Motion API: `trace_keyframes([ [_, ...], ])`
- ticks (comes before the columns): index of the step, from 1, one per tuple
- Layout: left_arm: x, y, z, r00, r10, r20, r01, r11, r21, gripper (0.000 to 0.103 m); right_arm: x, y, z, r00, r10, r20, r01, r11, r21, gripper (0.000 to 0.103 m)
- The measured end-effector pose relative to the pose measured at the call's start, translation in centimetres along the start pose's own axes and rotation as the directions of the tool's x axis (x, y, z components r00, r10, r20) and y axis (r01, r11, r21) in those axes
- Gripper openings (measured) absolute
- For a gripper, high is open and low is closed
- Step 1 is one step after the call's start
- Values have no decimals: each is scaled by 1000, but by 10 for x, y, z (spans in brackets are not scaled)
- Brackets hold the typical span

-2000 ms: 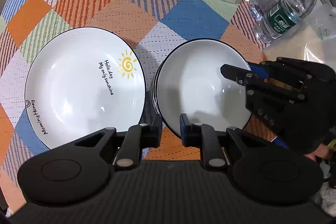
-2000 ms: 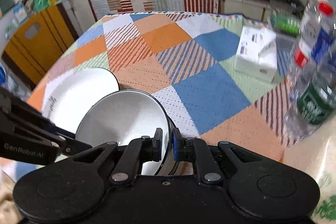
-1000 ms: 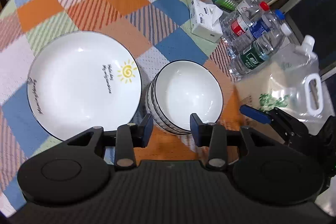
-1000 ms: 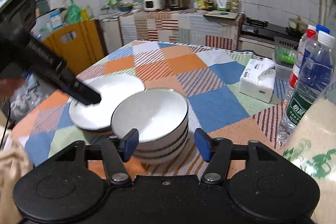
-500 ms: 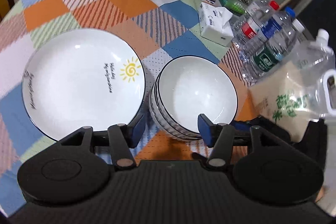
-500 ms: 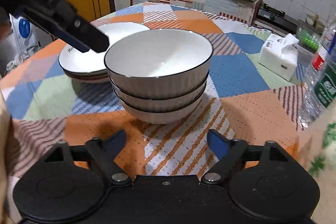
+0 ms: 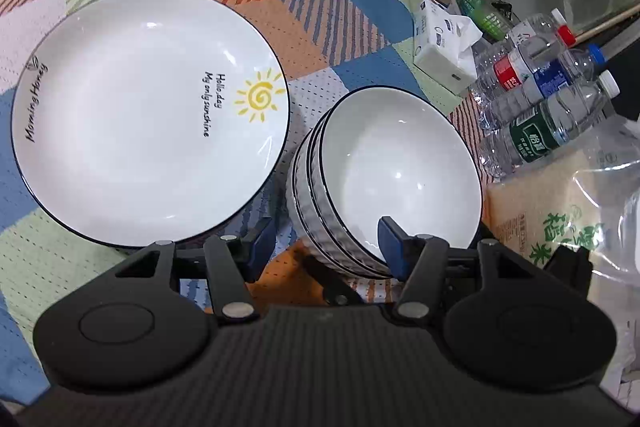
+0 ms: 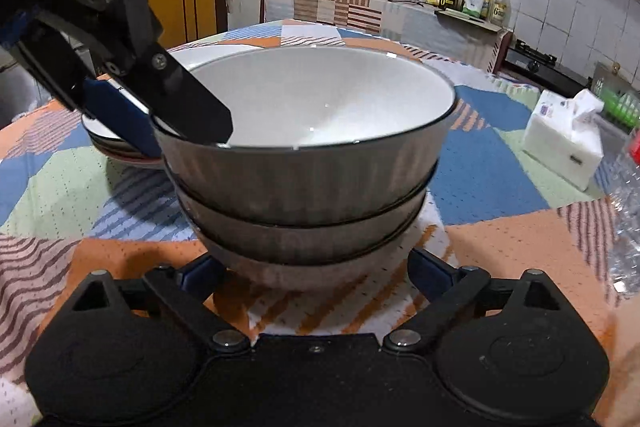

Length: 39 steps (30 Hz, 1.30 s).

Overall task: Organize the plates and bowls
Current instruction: 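Grip the three-bowl stack rim with both tools and lift it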

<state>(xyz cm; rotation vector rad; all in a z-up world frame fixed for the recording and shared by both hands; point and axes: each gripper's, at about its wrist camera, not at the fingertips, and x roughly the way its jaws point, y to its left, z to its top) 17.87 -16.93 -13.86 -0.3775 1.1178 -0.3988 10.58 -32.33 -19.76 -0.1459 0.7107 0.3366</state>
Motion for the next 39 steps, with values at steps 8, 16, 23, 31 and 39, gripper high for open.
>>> trace_keyframes([
  [8, 19, 3, -3, 1000, -25, 2, 25, 998, -58, 54, 5, 1, 5, 1000, -1, -7, 2, 999, 38, 102],
  [16, 29, 7, -7, 999, -17, 34, 19, 997, -78, 44, 14, 5, 12, 999, 30, 14, -31, 997, 73, 103],
  [23, 27, 4, -8, 1000, -1, 16, 2, 999, -53, 44, 12, 5, 9, 1000, 21, 19, -22, 997, 77, 102],
  [31, 6, -1, -12, 1000, 0, -15, 0, 1000, 18, 44, 1, 16, 10, 999, -1, 39, -2, 997, 76, 102],
  [39, -40, -4, -2, 1000, -12, -7, 12, 997, 79, 44, -23, 36, 33, 995, -19, 96, 16, 999, 36, 102],
])
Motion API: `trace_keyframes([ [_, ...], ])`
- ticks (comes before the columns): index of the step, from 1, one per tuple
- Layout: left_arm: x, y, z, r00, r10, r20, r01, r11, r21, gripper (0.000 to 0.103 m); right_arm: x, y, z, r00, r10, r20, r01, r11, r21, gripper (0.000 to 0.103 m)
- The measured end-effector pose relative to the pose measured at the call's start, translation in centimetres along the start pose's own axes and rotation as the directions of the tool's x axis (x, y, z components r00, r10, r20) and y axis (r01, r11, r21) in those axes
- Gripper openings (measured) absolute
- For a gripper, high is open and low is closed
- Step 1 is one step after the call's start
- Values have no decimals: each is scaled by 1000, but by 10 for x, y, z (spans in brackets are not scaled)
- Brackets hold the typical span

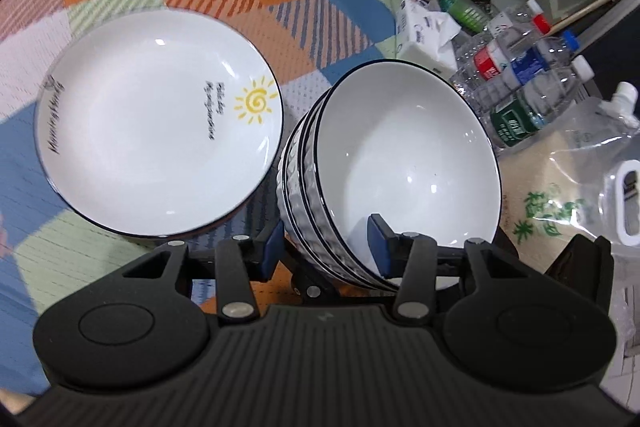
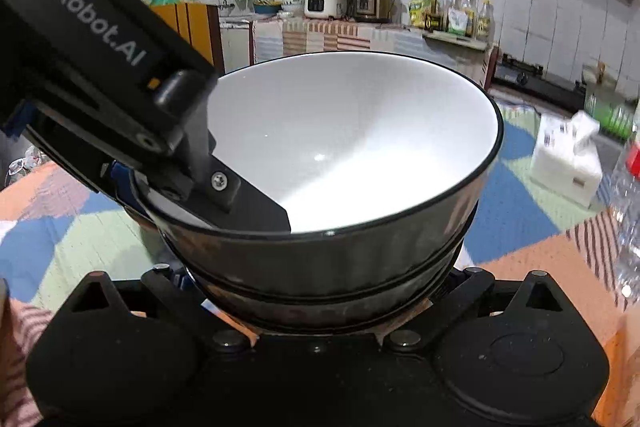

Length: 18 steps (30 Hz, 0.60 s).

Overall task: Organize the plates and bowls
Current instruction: 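Grip the three-bowl stack rim with both tools and lift it, then carry the bowl stack with both tools and lower it onto the plate stack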

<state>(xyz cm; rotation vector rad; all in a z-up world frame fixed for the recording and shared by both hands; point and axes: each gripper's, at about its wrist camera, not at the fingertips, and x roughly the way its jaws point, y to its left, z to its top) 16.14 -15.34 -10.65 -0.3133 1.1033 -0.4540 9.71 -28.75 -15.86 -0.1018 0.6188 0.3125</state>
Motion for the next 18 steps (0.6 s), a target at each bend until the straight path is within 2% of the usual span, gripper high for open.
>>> trace_keyframes([
  [9, -53, 32, 21, 1000, 19, 19, -20, 998, 52, 44, 0, 41, 35, 998, 22, 59, -20, 999, -27, 102],
  [12, -64, 48, 29, 999, 33, 23, -34, 997, 62, 44, 10, 53, 44, 996, 30, 82, -28, 999, -30, 102],
  [18, -71, 79, 44, 998, 65, 19, -66, 996, 67, 44, 33, 73, 58, 996, 52, 72, -51, 998, -21, 101],
])
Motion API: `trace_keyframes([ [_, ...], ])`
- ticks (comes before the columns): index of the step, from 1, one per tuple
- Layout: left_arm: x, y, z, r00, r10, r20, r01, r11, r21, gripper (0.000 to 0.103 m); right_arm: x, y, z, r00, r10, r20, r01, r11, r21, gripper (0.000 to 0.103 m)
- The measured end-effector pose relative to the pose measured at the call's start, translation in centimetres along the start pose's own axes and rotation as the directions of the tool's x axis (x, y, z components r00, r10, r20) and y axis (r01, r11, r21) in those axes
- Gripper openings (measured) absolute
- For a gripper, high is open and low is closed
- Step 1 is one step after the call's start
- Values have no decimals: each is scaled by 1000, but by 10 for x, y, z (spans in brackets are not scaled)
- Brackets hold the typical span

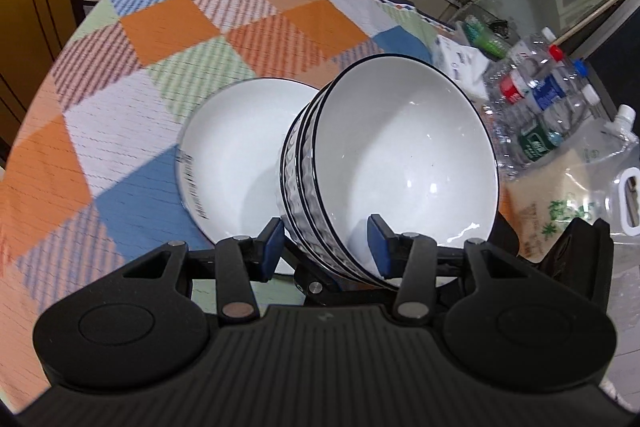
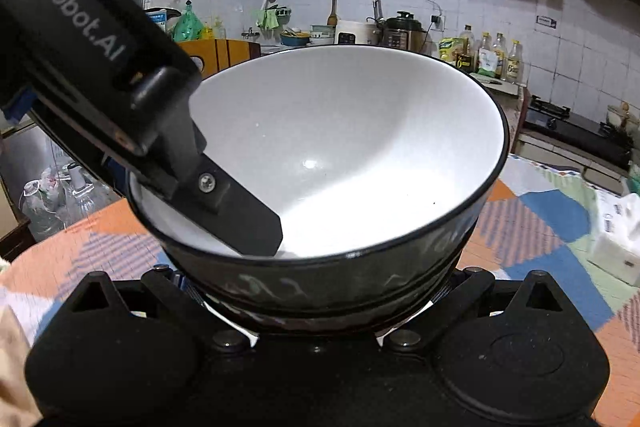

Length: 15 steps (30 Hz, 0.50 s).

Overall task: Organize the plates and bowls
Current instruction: 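Carry the bowl stack with both tools and lower it onto the plate stack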

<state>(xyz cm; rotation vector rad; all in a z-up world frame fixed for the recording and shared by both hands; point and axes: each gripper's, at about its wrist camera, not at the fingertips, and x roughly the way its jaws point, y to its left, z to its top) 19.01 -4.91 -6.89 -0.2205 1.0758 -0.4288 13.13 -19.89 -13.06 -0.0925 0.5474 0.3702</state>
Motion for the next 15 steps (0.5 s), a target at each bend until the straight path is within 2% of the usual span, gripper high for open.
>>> trace_keyframes([
  [2, 8, 13, 8, 1000, -4, -16, 3, 1000, -17, 44, 12, 2, 1, 1000, 0, -11, 0, 1000, 10, 101],
  [9, 42, 35, 33, 999, -20, -49, 21, 1000, 22, 43, 53, 1, 5, 997, -44, -62, 46, 998, 39, 101],
  [15, 65, 54, 44, 994, -75, -76, 71, 996, -59, 43, 73, -4, 9, 990, -94, -110, 97, 995, 26, 101],
])
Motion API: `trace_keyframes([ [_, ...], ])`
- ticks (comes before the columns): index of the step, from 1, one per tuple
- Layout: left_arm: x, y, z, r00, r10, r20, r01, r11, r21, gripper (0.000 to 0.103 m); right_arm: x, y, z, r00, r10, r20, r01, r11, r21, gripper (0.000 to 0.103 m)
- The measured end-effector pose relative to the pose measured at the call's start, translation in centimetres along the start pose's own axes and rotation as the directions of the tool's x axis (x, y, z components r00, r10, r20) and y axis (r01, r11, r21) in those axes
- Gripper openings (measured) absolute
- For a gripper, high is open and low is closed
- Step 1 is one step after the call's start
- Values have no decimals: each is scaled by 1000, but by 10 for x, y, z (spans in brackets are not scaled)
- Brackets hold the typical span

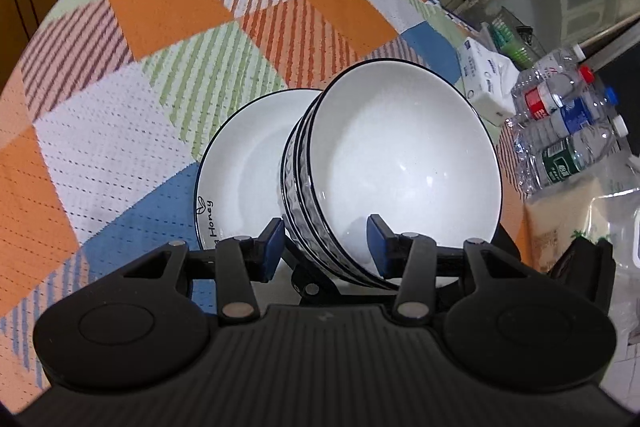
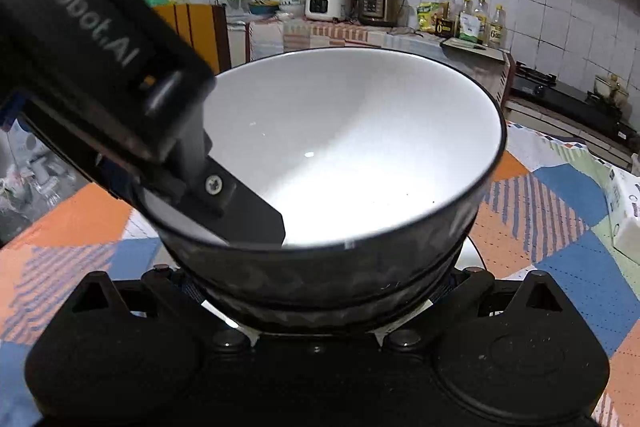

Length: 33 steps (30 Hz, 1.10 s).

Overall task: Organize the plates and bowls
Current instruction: 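Carry the bowl stack with both tools and lower it onto the plate stack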

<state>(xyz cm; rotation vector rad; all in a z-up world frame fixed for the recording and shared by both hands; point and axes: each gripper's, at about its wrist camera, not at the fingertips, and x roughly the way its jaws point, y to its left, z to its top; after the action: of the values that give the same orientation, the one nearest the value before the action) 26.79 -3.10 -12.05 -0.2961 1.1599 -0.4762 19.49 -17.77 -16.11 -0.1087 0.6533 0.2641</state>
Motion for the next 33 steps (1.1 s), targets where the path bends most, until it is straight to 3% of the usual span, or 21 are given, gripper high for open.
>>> trace_keyframes([
  [12, 14, -4, 3, 1000, 14, 4, -14, 1000, 12, 43, 8, -3, -5, 1000, -13, -27, 13, 999, 32, 101],
  [22, 17, -5, 0, 998, 15, 57, -15, 1000, 1, 43, 11, -12, -6, 998, 5, -62, 1, 996, 85, 101],
  [28, 19, -10, 2, 997, 40, 64, -41, 999, 15, 43, 4, -11, -15, 999, -14, -42, 17, 998, 64, 103],
  [33, 8, -13, -1, 989, 68, 132, -73, 997, 28, 45, -16, -7, -22, 999, -20, -45, 25, 995, 98, 103],
])
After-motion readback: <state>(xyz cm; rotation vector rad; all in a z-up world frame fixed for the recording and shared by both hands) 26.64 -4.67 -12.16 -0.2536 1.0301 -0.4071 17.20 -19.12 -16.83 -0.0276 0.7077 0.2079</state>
